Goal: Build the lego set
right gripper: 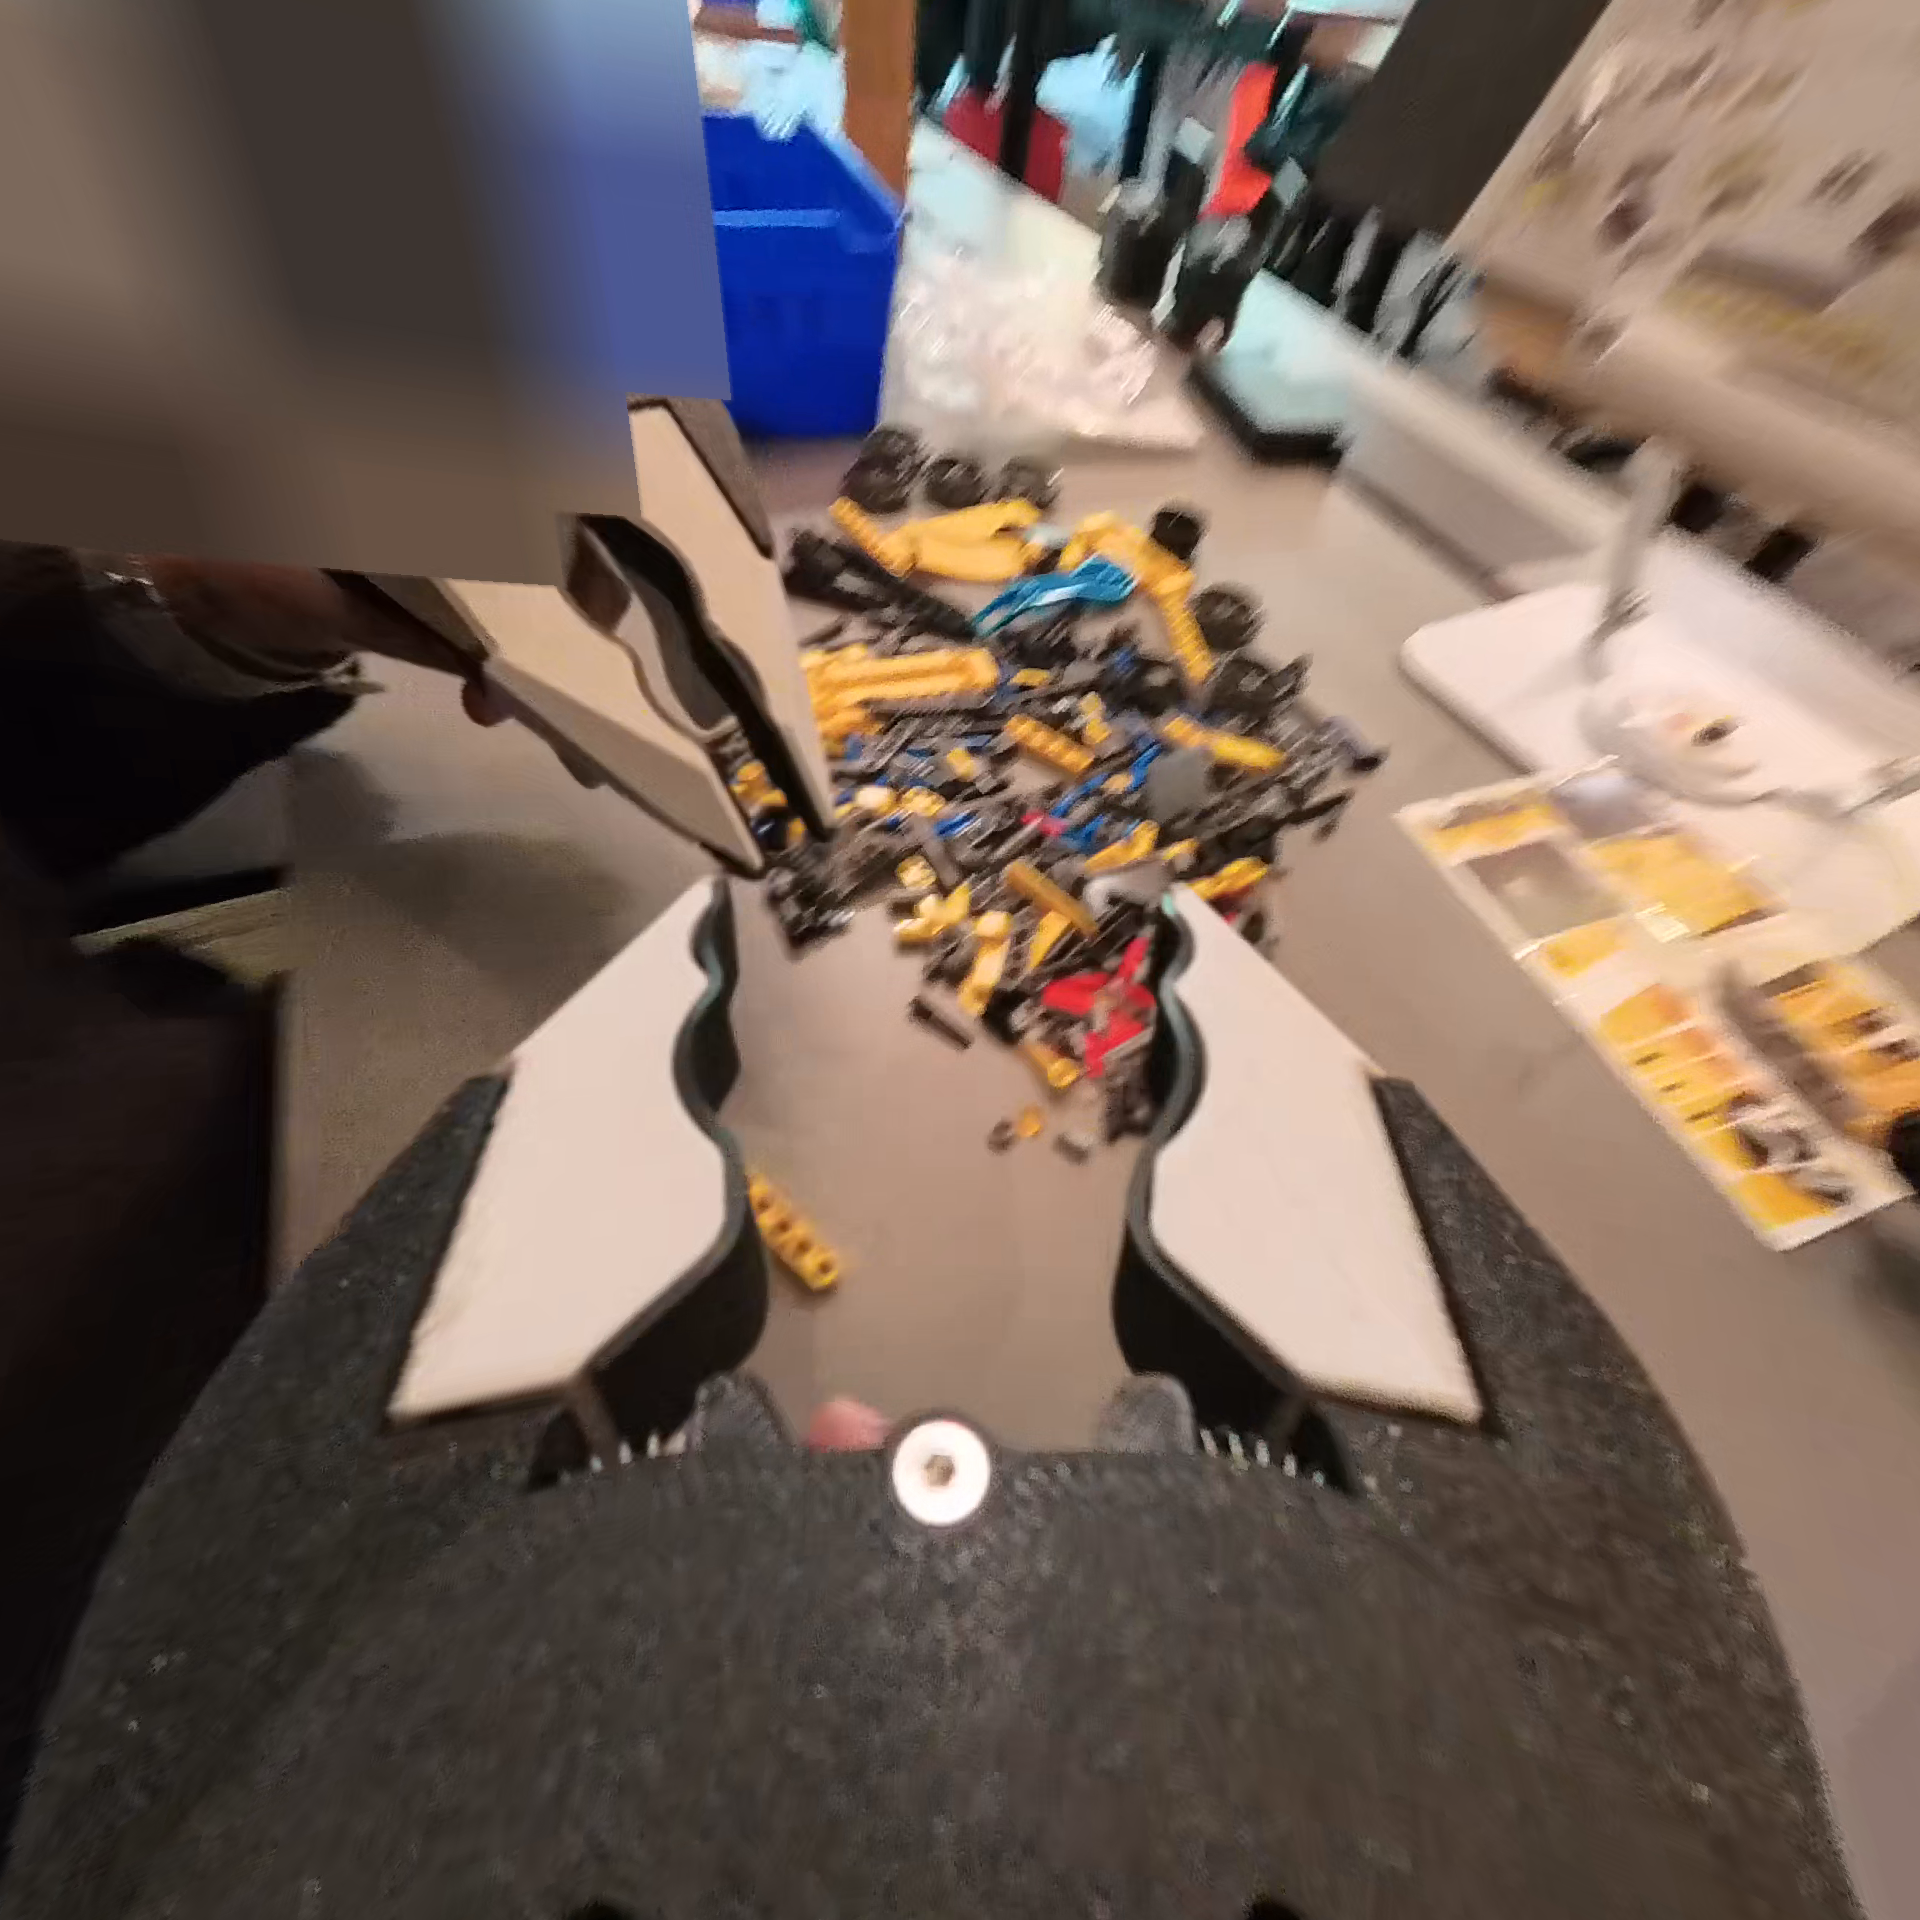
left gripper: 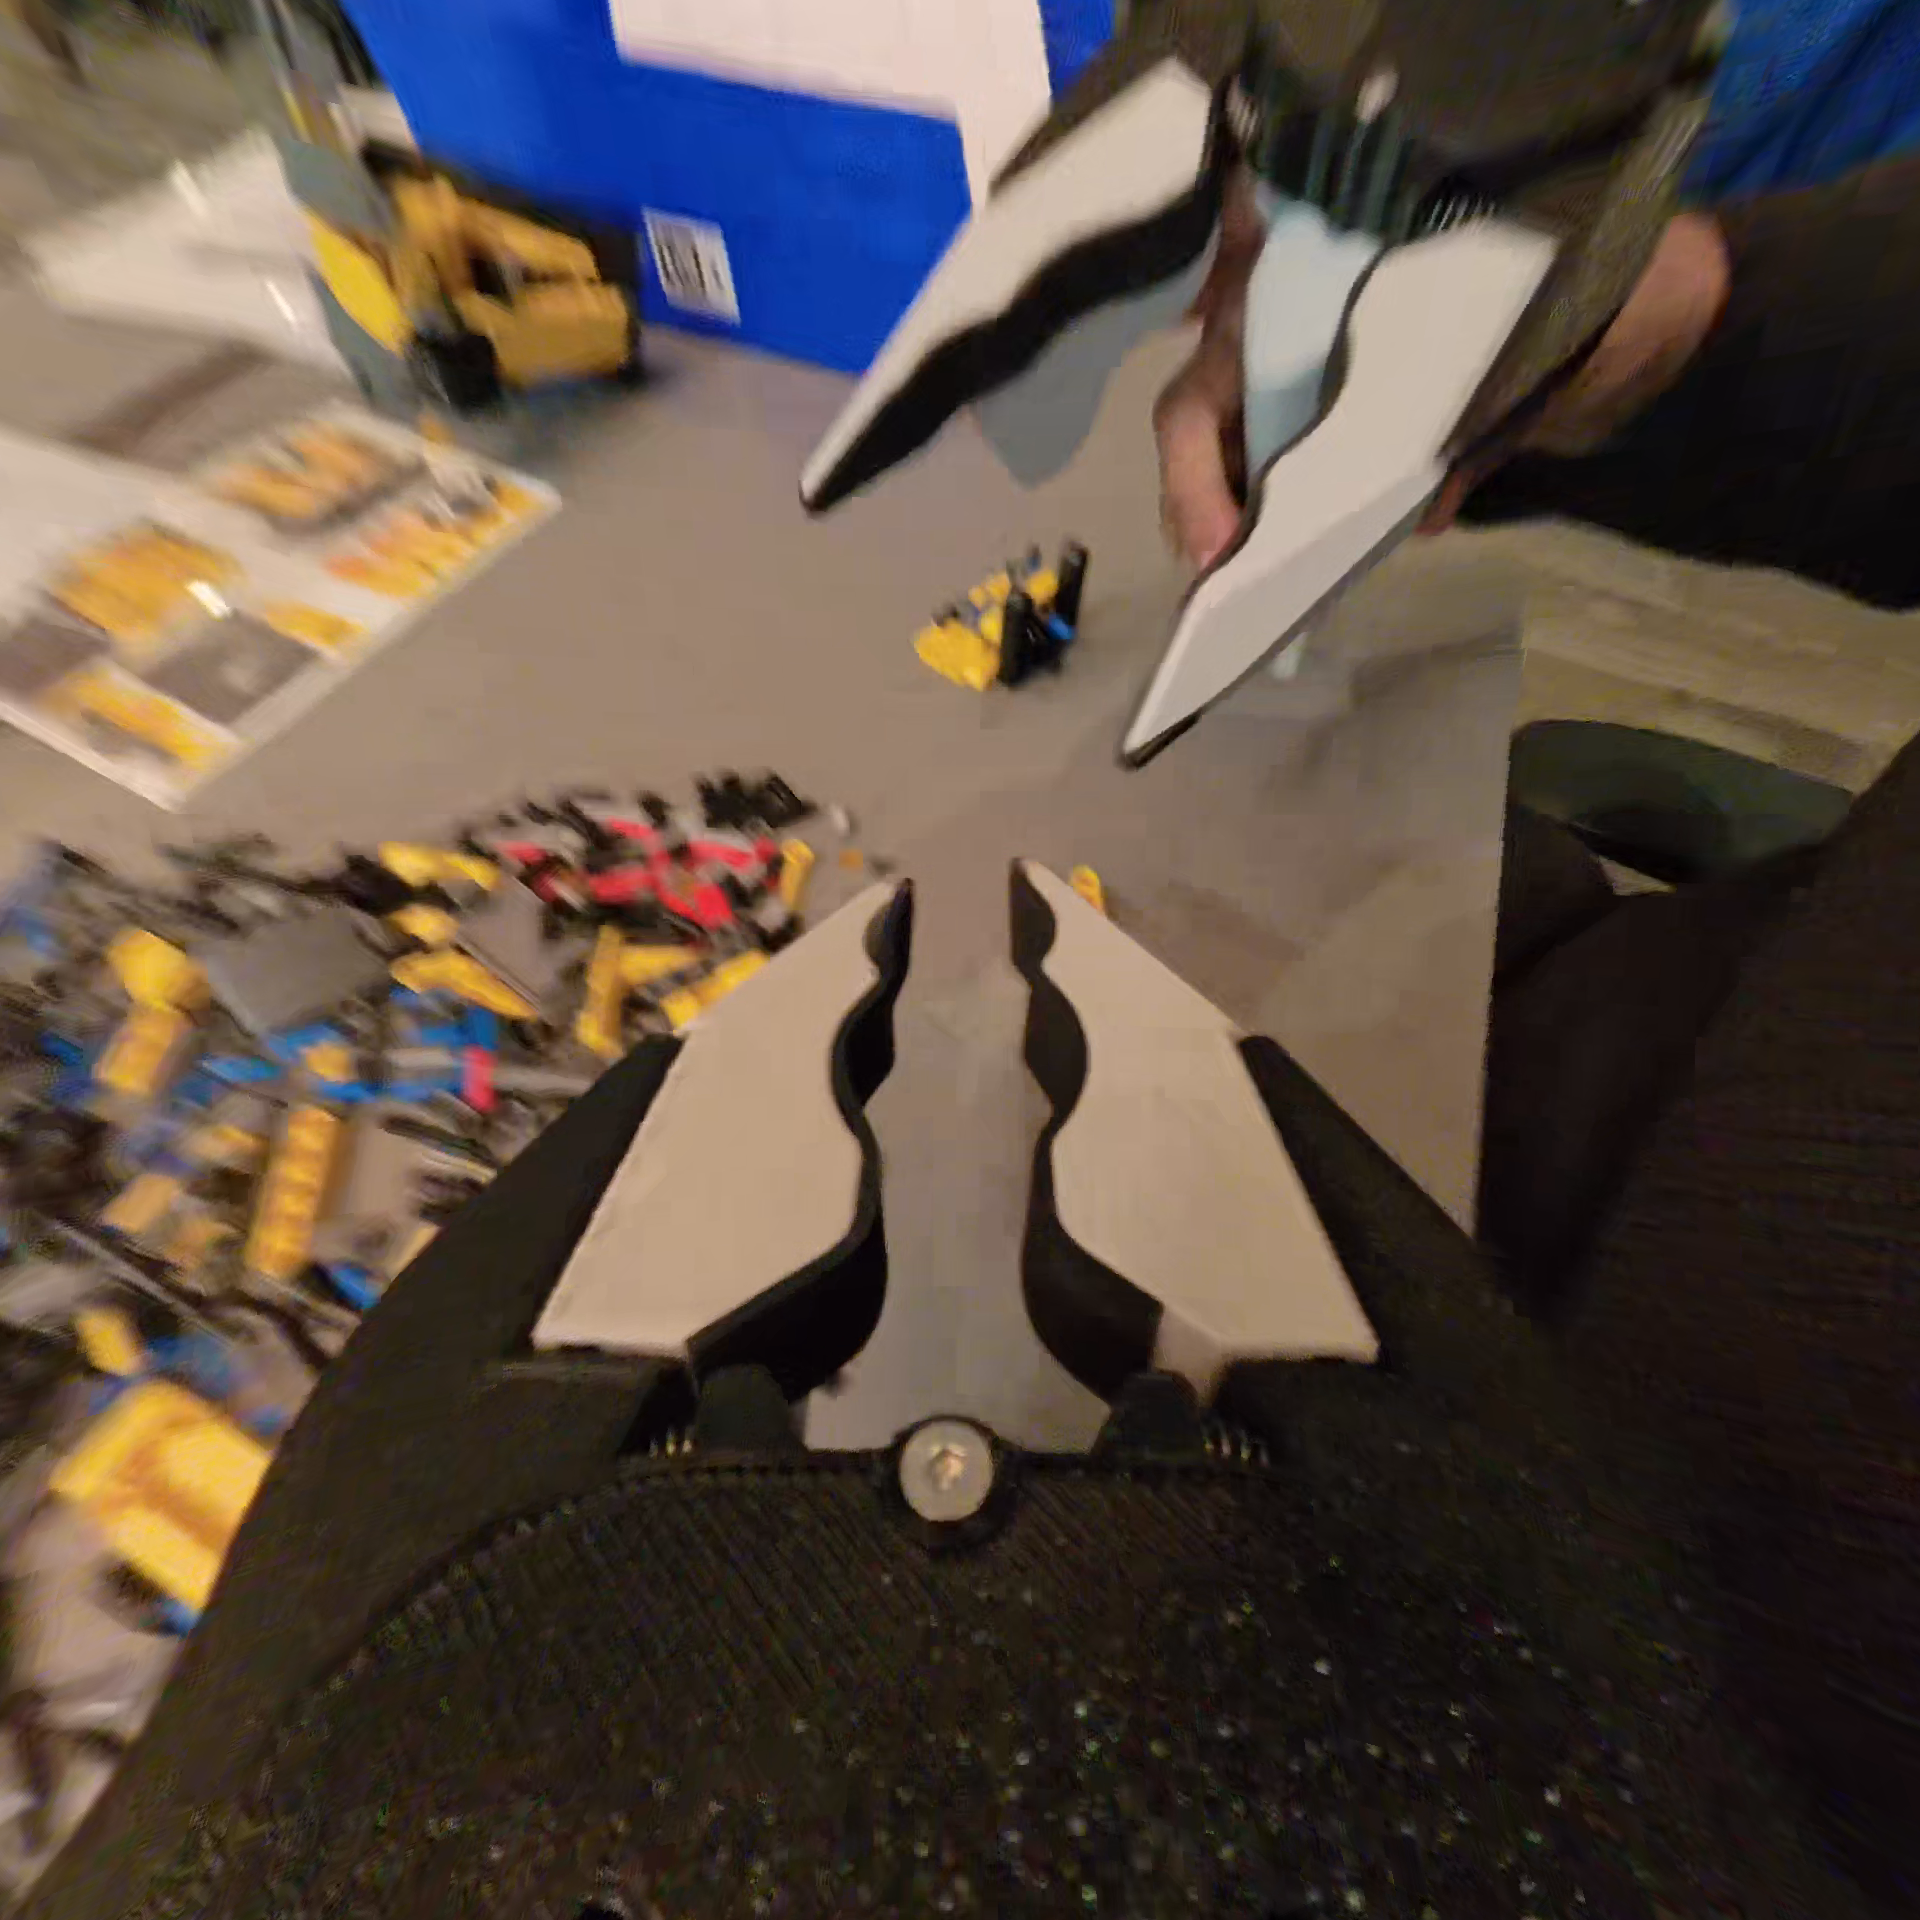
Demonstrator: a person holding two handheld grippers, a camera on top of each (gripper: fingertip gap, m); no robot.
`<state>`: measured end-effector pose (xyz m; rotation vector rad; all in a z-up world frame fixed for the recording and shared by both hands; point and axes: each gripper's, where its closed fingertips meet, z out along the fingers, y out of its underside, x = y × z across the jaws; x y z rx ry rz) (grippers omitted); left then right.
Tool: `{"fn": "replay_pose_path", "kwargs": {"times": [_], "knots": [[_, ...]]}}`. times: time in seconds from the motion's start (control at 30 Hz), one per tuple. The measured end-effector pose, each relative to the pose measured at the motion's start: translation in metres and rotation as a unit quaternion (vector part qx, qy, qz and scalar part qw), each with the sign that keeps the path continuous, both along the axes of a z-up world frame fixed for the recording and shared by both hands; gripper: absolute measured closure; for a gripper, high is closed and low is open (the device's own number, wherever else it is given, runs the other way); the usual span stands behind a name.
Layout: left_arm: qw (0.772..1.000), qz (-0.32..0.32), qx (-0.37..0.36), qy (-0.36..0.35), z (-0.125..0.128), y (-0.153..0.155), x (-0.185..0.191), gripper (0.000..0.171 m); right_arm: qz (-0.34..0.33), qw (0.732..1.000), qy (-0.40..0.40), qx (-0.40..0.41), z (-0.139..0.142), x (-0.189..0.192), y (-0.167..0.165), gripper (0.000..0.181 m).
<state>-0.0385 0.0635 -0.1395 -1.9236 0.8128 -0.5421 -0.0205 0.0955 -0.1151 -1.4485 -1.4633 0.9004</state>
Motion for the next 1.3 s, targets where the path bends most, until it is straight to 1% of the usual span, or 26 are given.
{"fn": "replay_pose_path", "kwargs": {"times": [0.07,0.1,0.17,0.23,0.27,0.33,0.37,0.4,0.47,0.53,0.57,0.63,0.7,0.77,0.87,1.0,1.1,1.2,1.3], "knots": [[0.996,0.007,0.086,0.019,0.023,0.018,-0.01,0.17,-0.03,0.997,0.043,0.057,0.008,-0.009,0.014,0.12],[0.992,0.019,0.123,0.024,0.034,0.028,-0.016,0.171,-0.05,0.994,0.067,0.072,0.013,-0.013,0.021,0.126],[0.986,0.038,0.159,0.028,0.05,0.046,-0.023,0.171,-0.077,0.986,0.127,0.071,0.026,-0.022,0.034,0.134],[0.982,0.061,0.179,0.025,0.061,0.064,-0.031,0.171,-0.092,0.981,0.16,0.057,0.038,-0.029,0.045,0.139],[0.98,0.072,0.183,0.02,0.064,0.072,-0.035,0.171,-0.095,0.98,0.161,0.062,0.042,-0.033,0.049,0.141],[0.978,0.096,0.185,0.01,0.066,0.087,-0.042,0.171,-0.111,0.978,0.142,0.109,0.045,-0.036,0.058,0.145],[0.974,0.119,0.192,0.003,0.067,0.094,-0.048,0.171,-0.135,0.972,0.129,0.143,0.046,-0.035,0.067,0.155],[0.967,0.15,0.203,-0.001,0.069,0.1,-0.055,0.171,-0.148,0.968,0.103,0.177,0.041,-0.034,0.073,0.181],[0.955,0.187,0.23,0.0,0.07,0.105,-0.065,0.171,-0.134,0.967,0.043,0.211,0.023,-0.04,0.074,0.181],[0.948,0.208,0.242,0.008,0.069,0.105,-0.07,0.171,-0.11,0.971,0.026,0.209,0.009,-0.051,0.066,0.181],[0.949,0.203,0.241,0.01,0.066,0.103,-0.069,0.171,-0.099,0.973,0.034,0.204,0.005,-0.056,0.061,0.181],[0.953,0.205,0.225,0.014,0.058,0.102,-0.072,0.171,-0.102,0.975,0.066,0.186,0.006,-0.061,0.057,0.181],[0.958,0.201,0.207,-0.005,0.054,0.1,-0.075,0.171,-0.084,0.98,0.079,0.163,0.005,-0.062,0.05,0.181],[0.96,0.189,0.202,-0.044,0.057,0.098,-0.074,0.171,-0.087,0.979,0.099,0.154,0.009,-0.059,0.049,0.181],[0.951,0.204,0.218,-0.08,0.067,0.097,-0.079,0.171,-0.082,0.979,0.136,0.124,0.016,-0.055,0.046,0.181],[0.953,0.218,0.197,-0.07,0.057,0.103,-0.083,0.171,-0.083,0.981,0.16,0.077,0.015,-0.053,0.048,0.181],[0.944,0.24,0.222,-0.049,0.057,0.107,-0.091,0.171,-0.112,0.978,0.156,0.086,0.01,-0.05,0.059,0.181],[0.947,0.226,0.219,-0.059,0.055,0.108,-0.088,0.171,-0.118,0.978,0.159,0.06,0.009,-0.05,0.063,0.181],[0.945,0.239,0.214,-0.066,0.054,0.11,-0.096,0.171,-0.109,0.978,0.174,0.026,0.011,-0.049,0.062,0.181]]}}
